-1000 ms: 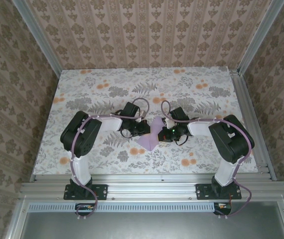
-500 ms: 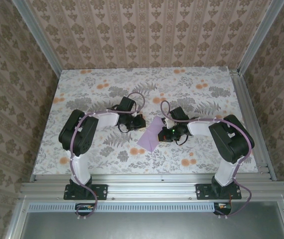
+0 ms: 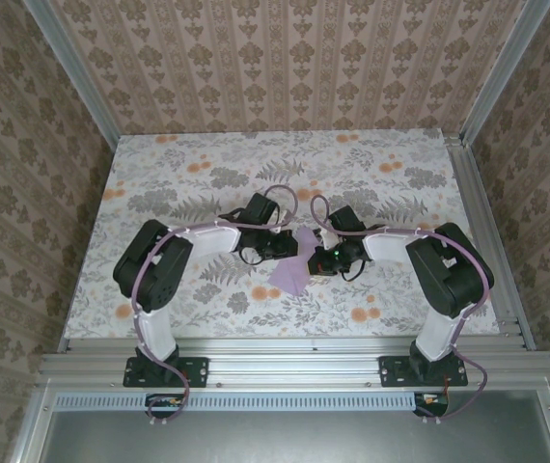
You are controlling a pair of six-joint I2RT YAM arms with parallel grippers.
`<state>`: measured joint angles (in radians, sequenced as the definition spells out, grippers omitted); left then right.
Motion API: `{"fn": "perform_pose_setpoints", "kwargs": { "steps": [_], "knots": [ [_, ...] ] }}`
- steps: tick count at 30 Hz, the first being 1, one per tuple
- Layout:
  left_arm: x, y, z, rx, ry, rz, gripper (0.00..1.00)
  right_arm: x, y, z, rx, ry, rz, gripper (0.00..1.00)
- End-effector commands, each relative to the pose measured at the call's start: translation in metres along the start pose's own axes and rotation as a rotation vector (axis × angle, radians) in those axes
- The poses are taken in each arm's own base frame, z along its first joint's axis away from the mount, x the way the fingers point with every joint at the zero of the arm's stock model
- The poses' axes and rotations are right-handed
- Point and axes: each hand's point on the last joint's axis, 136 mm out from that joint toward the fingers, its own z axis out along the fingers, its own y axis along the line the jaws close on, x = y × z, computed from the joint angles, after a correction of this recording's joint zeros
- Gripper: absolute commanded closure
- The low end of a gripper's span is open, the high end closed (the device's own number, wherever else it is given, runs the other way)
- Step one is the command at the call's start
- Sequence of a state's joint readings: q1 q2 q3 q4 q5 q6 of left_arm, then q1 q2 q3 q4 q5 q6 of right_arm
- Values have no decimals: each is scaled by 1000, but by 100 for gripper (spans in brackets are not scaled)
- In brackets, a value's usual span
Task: Fold a paper plane with a square sheet of paper (pick it up from the middle)
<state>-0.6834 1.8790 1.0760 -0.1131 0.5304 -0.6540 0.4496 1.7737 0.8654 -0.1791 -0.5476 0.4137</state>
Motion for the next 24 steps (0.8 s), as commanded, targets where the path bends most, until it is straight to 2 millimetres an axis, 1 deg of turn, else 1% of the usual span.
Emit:
{"fn": "perform_pose_setpoints", "kwargs": {
  "steps": [1,5,8,12,15,17,20,23,24],
  "knots": [
    [5,3,15,10,40,-7,91,25,-28,-1,132,74,32,100],
    [11,12,26,-11,75,-3,91,25,-27,-3,137,73,25,100],
    [12,19,29,-43,79,5,91,24,-27,-4,139,72,20,100],
    [18,34,31,-106,98,11,91,24,-26,-5,141,68,17,99],
    [26,49,34,-148,116,1,92,22,-24,-10,144,52,14,97],
    [30,55,36,-163,126,-2,92,20,-21,-15,145,35,10,95],
    [34,61,38,-172,135,-7,92,18,-14,-24,132,6,7,91],
    [36,63,39,-173,146,-6,92,12,6,-33,47,-51,21,90],
    [37,64,39,-174,148,-6,93,10,17,-36,-7,-71,33,90]
  ]
}}
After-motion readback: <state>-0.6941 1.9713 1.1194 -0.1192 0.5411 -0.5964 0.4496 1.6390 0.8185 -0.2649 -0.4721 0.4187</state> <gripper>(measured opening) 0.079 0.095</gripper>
